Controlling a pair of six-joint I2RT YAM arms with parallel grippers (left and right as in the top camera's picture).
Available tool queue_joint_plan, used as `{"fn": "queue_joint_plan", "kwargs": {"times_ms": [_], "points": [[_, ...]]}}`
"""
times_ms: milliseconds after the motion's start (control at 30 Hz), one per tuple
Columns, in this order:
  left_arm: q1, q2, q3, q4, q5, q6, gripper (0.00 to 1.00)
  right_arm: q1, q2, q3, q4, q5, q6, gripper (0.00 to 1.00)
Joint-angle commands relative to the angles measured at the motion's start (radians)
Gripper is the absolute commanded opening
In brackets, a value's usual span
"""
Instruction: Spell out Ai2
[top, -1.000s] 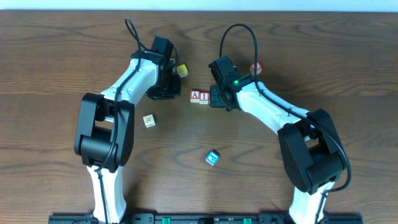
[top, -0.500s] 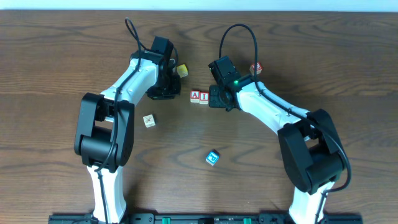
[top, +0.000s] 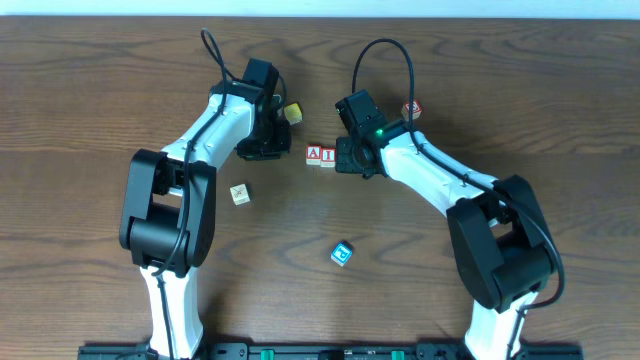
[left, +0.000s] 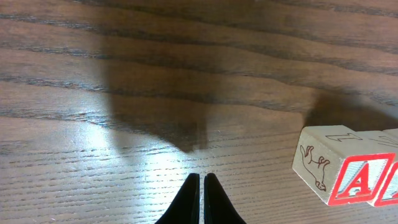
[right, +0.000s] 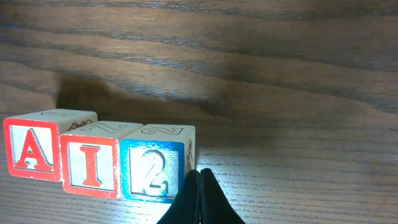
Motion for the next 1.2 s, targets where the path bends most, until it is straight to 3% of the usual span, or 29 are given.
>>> {"fn": "queue_joint_plan", "kwargs": {"times_ms": [0, 200, 400, 900, 1167], "points": [[0.002, -0.029, -0.008, -0.001, -0.011, 0.0, 0.06, 0.0, -0.014, -0.002, -0.002, -0.002, -0.018, 0.02], [0.002, -0.056, 0.016, -0.056, -0.043, 0.0, 0.06, -0.027, -0.037, -0.002, -0.082, 0.05, -0.05, 0.01], [0.002, -0.235, 0.018, -0.089, -0.063, 0.011, 0.06, -0.054, -0.177, -0.002, -0.177, 0.108, -0.068, 0.01], [-0.156, -0.797, 0.011, -0.28, -0.206, 0.069, 0.06, -0.023, -0.781, -0.002, -0.499, 0.136, -0.101, 0.02], [-0.184, -1.059, -0.204, -0.268, -0.213, 0.075, 0.06, 0.059, -1.069, -0.176, -0.591, 0.232, -0.043, 0.02]]}}
